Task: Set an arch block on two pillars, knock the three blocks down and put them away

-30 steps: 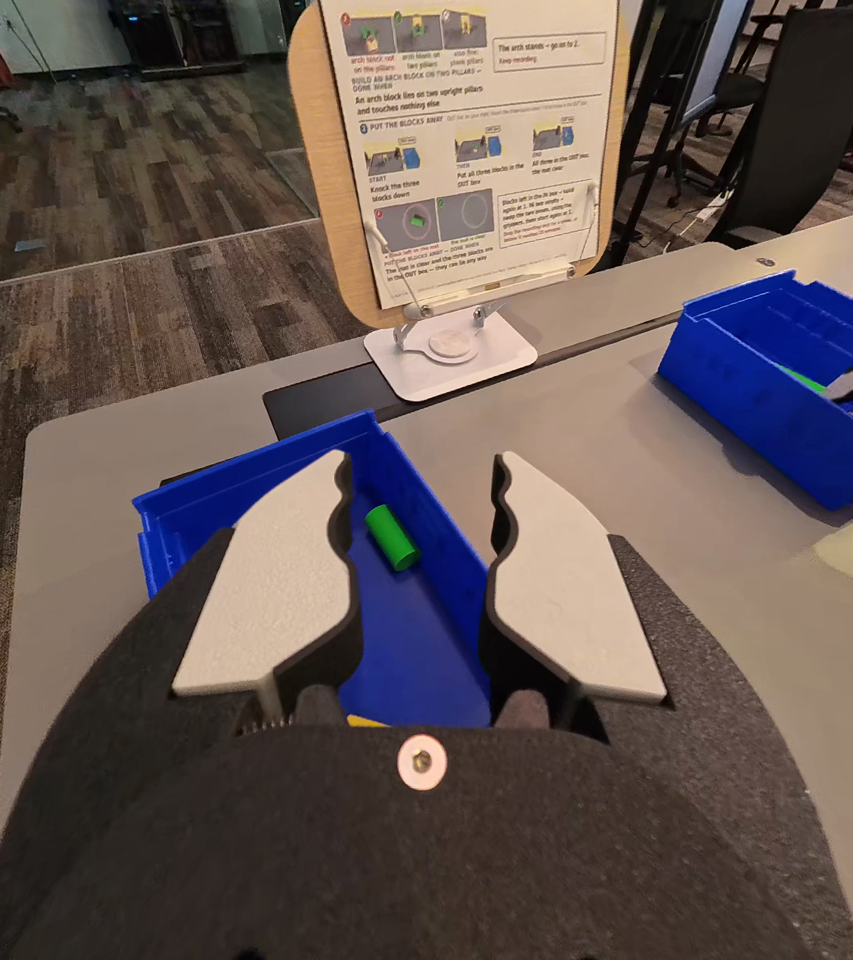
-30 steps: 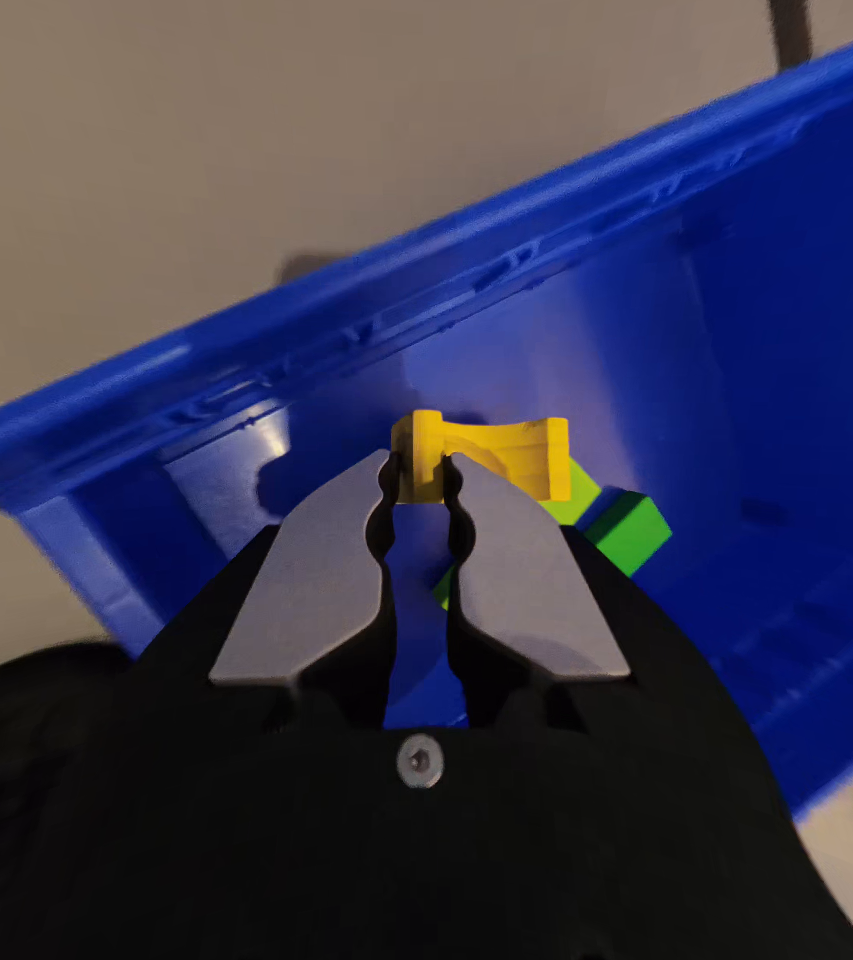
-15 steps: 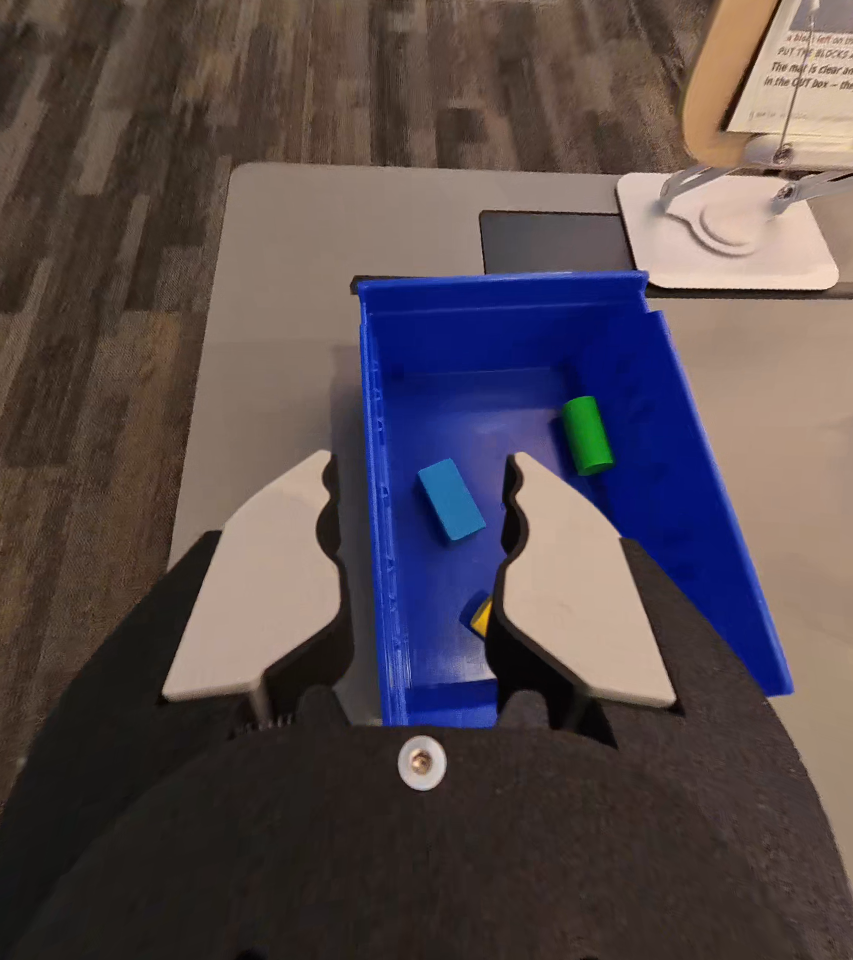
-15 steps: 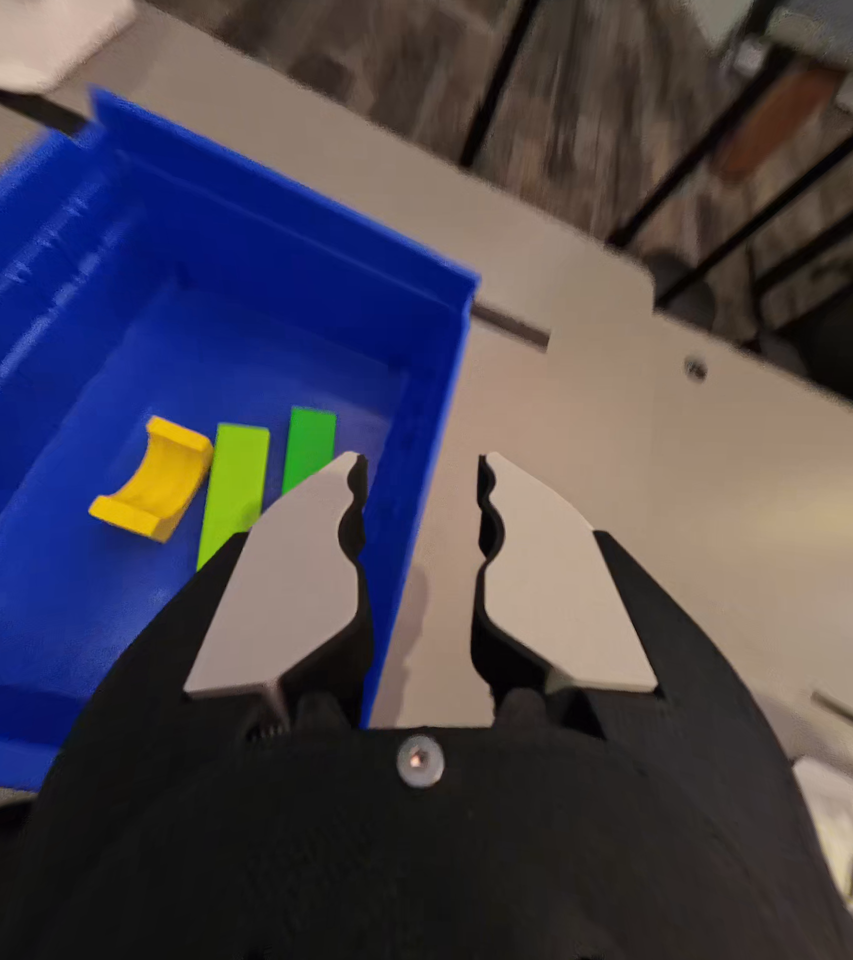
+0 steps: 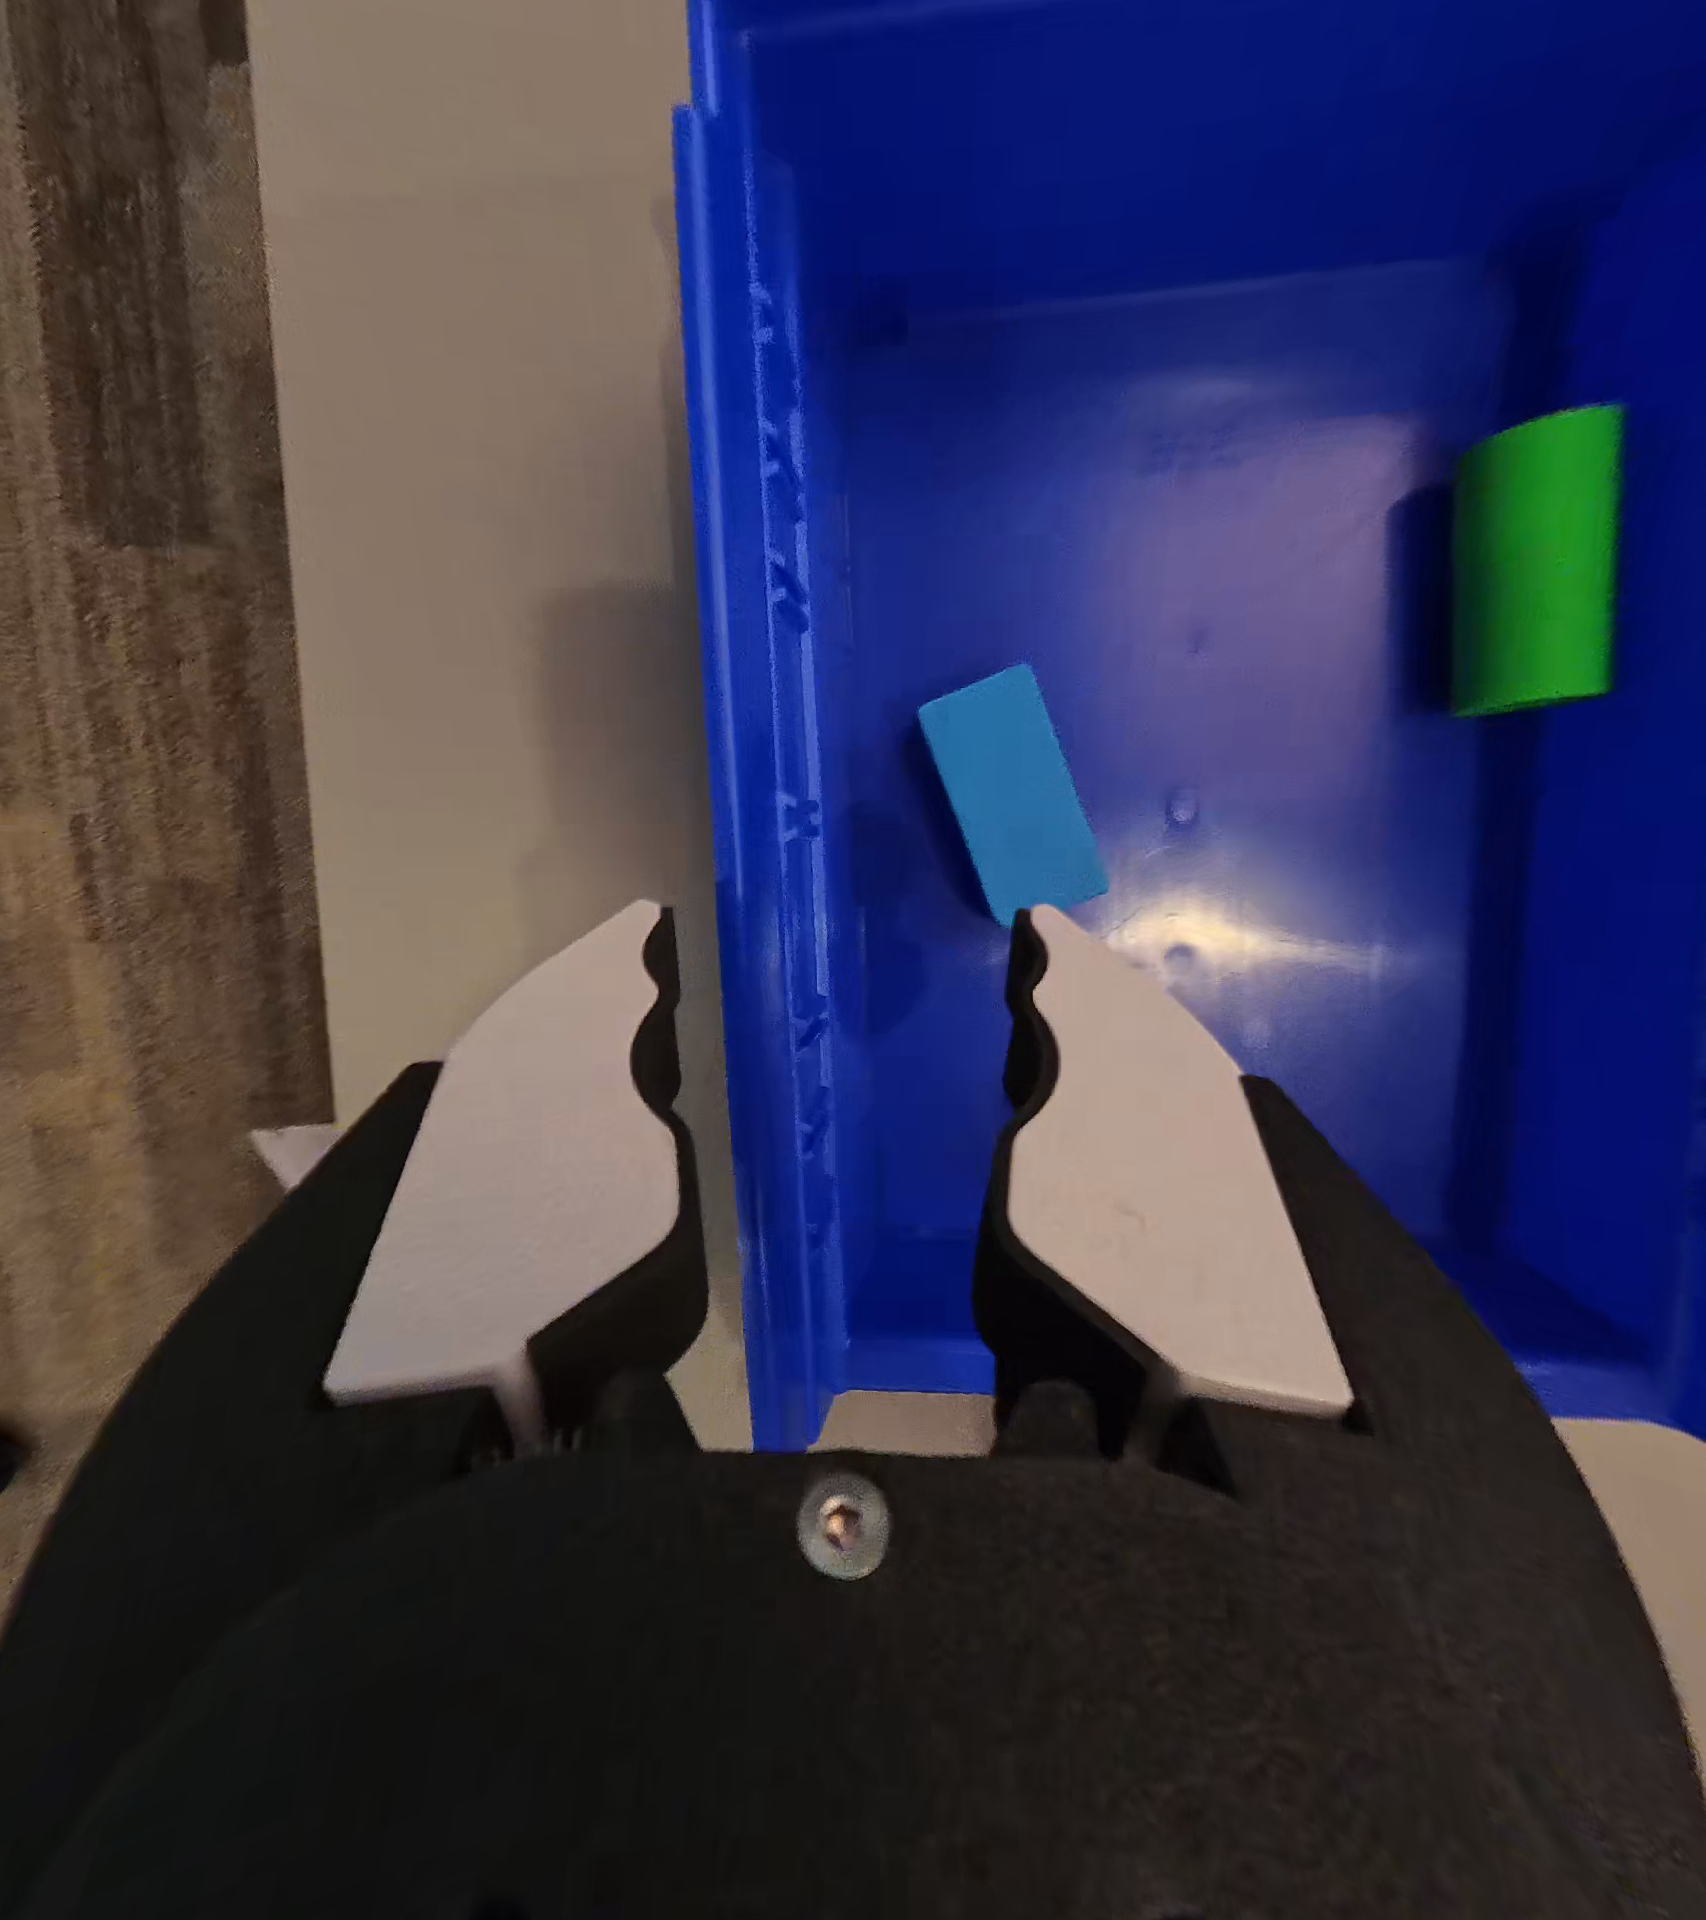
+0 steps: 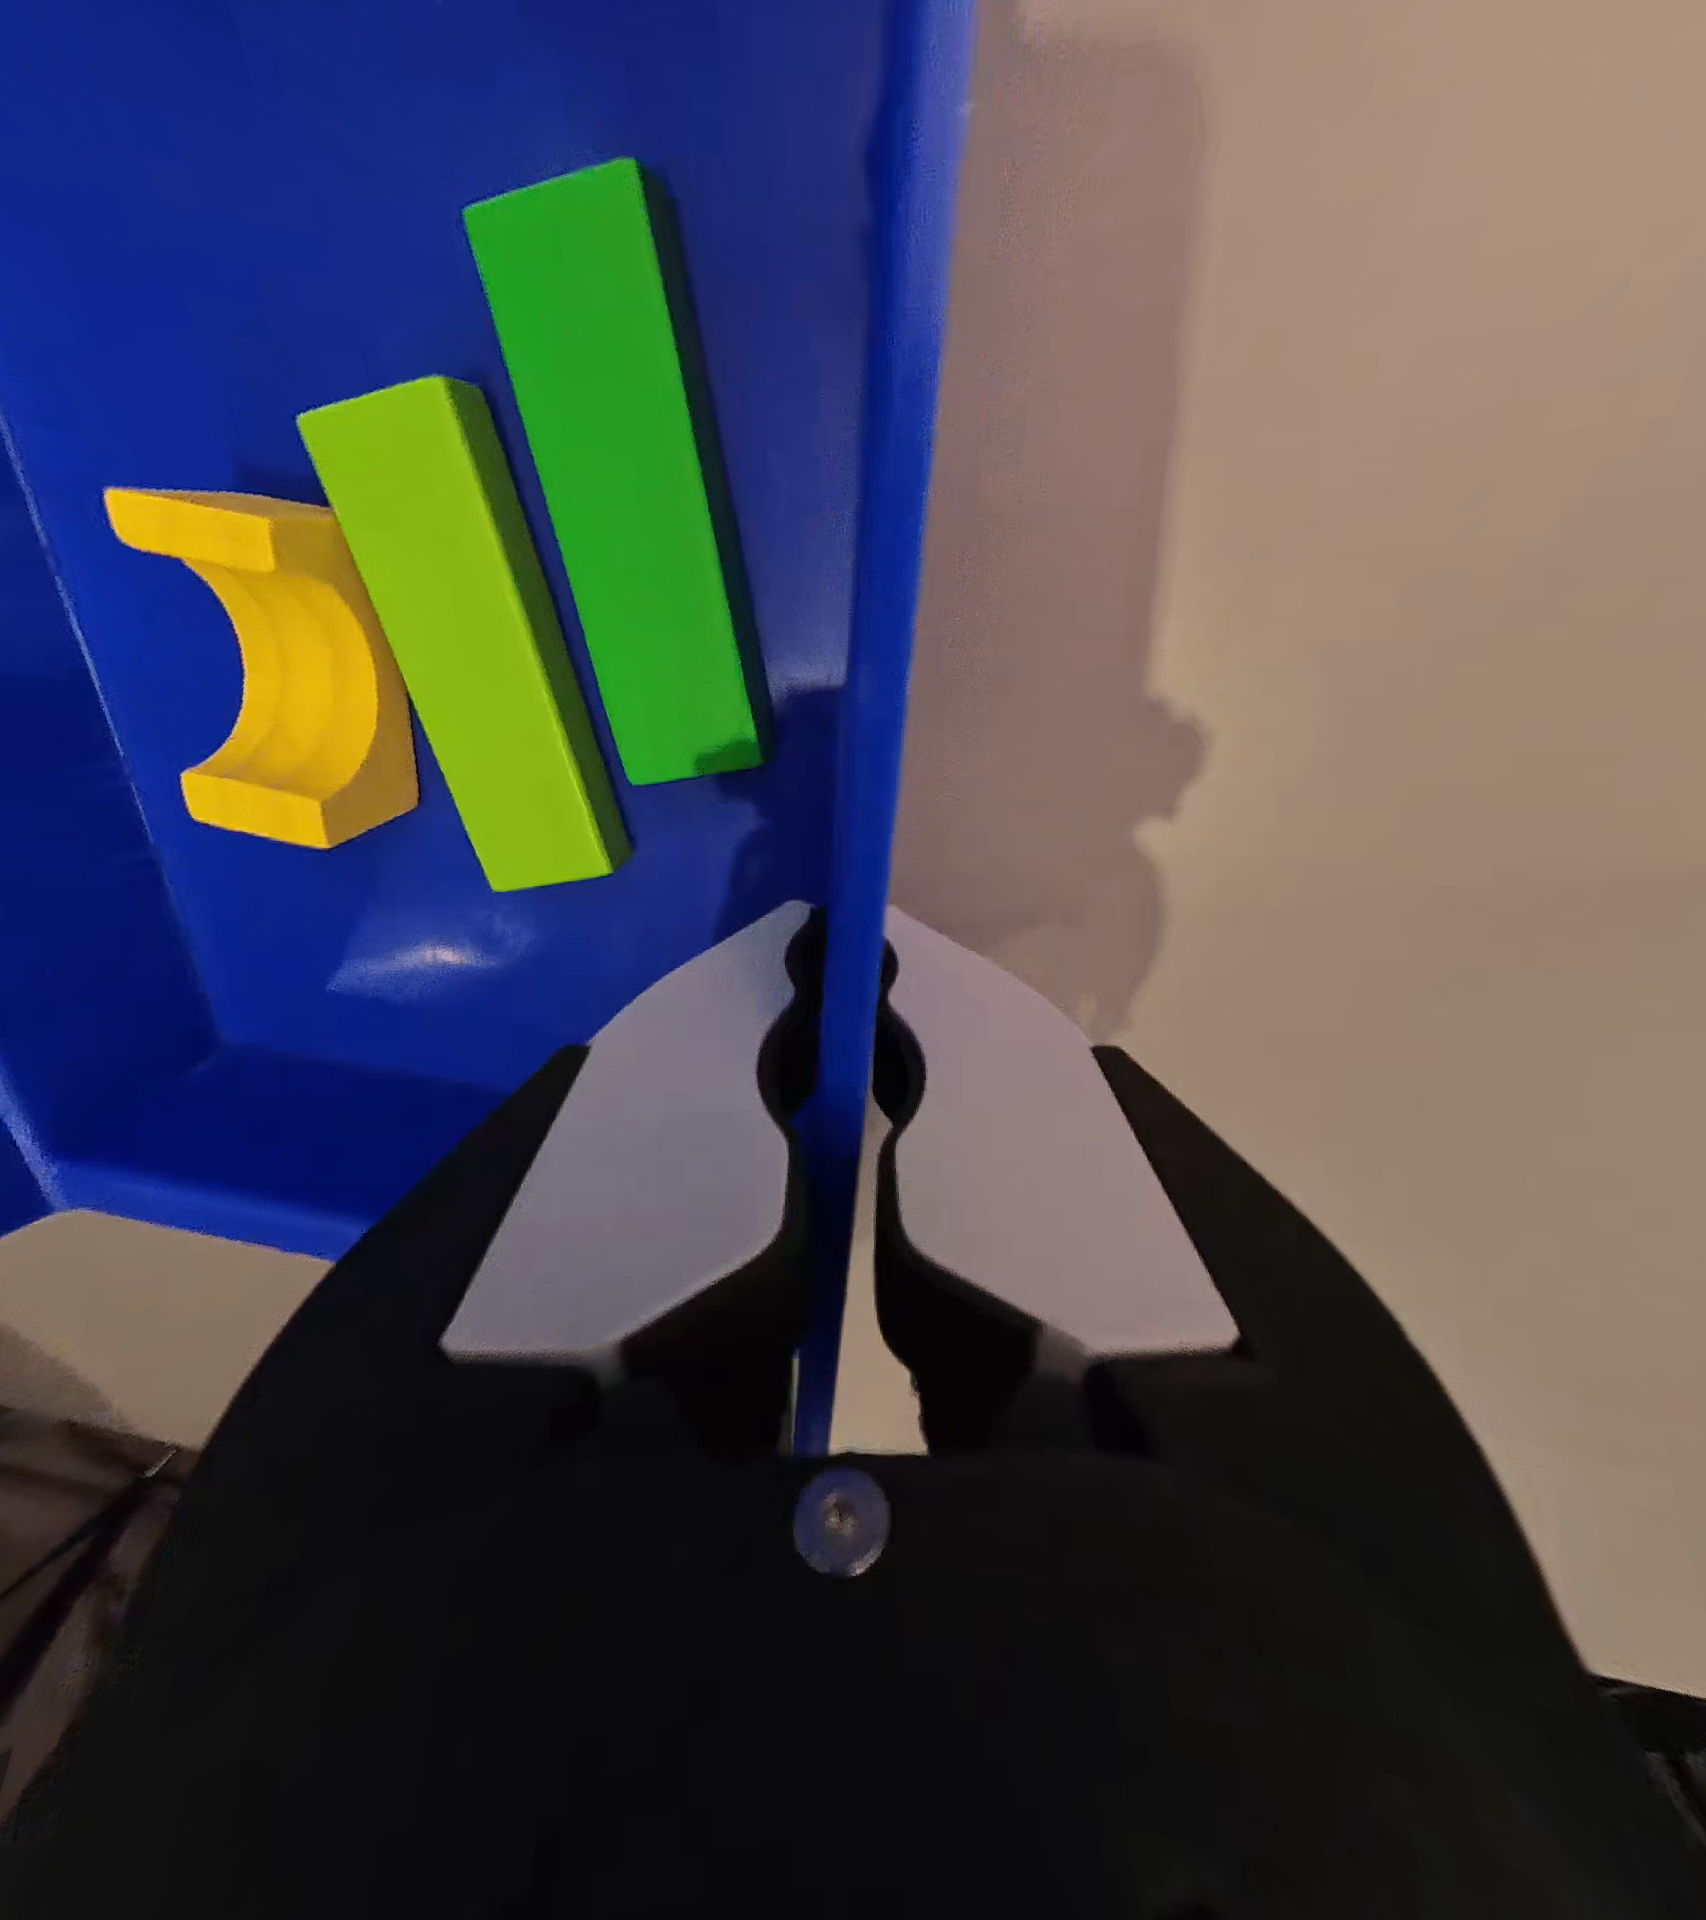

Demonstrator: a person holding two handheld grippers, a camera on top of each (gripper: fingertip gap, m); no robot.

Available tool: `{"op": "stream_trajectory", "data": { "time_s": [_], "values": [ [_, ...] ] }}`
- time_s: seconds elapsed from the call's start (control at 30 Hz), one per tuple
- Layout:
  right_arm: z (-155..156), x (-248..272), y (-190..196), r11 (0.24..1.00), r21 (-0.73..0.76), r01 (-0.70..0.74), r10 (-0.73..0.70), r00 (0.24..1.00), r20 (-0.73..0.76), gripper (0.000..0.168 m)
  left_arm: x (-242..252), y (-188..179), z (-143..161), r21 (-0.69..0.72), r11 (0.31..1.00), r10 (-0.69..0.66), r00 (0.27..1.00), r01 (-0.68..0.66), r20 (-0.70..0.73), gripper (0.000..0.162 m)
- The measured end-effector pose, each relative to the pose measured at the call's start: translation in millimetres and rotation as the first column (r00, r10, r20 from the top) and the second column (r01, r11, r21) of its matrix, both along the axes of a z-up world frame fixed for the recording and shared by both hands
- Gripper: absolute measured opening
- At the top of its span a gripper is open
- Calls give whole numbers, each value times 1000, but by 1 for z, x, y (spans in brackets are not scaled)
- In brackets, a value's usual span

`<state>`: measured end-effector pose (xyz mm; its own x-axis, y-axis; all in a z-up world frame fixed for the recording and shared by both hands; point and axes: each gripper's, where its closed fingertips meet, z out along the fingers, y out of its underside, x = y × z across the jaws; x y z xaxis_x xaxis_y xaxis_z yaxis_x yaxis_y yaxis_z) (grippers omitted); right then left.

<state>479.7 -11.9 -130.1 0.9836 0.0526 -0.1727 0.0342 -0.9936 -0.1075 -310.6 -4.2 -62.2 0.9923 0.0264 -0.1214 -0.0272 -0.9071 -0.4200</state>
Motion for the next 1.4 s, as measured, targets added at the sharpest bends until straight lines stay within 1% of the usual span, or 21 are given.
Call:
{"op": "stream_trajectory", "data": {
  "time_s": [0.07, 0.2, 0.27, 0.4, 0.57, 0.6, 0.63, 0.67, 0.73, 0.77, 0.9, 1.0, 1.07, 1.2, 1.3, 1.4],
  "values": [
    [-1, 1, 1, 1000, 21, -7, 7, 1000, 25, 7, -3, -1, -9, -51, 999, 1, 999, -3, -41, 60],
    [0, -1, 0, 999, 46, 19, -17, 999, -49, 9, -4, -6, -26, -109, 994, 6, 1000, -5, 16, 59],
    [-1, -1, 1, 999, 45, 11, -8, 999, -52, 10, -7, -10, -28, -122, 993, 14, 1000, -11, 27, 58],
    [-1, 0, 0, 999, 32, -5, 6, 1000, -11, 9, -4, -10, -30, -109, 994, 9, 996, 0, 86, 49],
    [-1, 0, 0, 999, 45, -8, 8, 1000, -10, 9, -11, -12, -32, -122, 992, 24, 998, -16, 66, 49],
    [-1, 0, 0, 999, 47, -9, 9, 1000, -14, 9, -11, -12, -31, -115, 993, 25, 997, -17, 74, 46],
    [-1, 0, -1, 999, 48, -7, 8, 1000, -18, 9, -9, -12, -30, -108, 994, 18, 996, -8, 90, 34],
    [-1, 0, -1, 999, 46, -5, 6, 1000, -19, 9, -9, -12, -30, -108, 994, 19, 996, -9, 90, 29],
    [-2, 0, -1, 999, 41, -3, 3, 1000, -13, 9, -15, -12, -30, -111, 994, 34, 997, -26, 69, 12],
    [-2, -1, -2, 999, 34, -3, 3, 1000, -9, 9, -14, -13, -30, -114, 993, 40, 996, -30, 82, 8],
    [-2, -14, -7, 999, -3, -44, 44, 998, -35, 10, -14, -13, -32, -111, 993, 61, 990, -47, 124, 8],
    [-2, -23, -8, 997, -22, -78, 78, 996, -33, 11, -9, -20, -47, -199, 980, 42, 989, -13, 145, 7],
    [-2, -27, -8, 995, -34, -90, 89, 996, -16, 10, -9, -20, -46, -209, 978, 39, 991, -11, 128, 7],
    [-1, -47, -3, 990, -38, -135, 135, 991, -9, 11, 17, -14, -46, -204, 976, -43, 982, 81, 183, 5],
    [-1, -73, 5, 985, -34, -171, 171, 985, -9, 10, 48, -4, -47, -209, 965, -127, 980, 157, 151, 6],
    [-1, -105, 10, 974, -33, -223, 223, 975, -10, 10, 89, 7, -48, -207, 953, -192, 970, 220, 148, 8]
  ]
}}
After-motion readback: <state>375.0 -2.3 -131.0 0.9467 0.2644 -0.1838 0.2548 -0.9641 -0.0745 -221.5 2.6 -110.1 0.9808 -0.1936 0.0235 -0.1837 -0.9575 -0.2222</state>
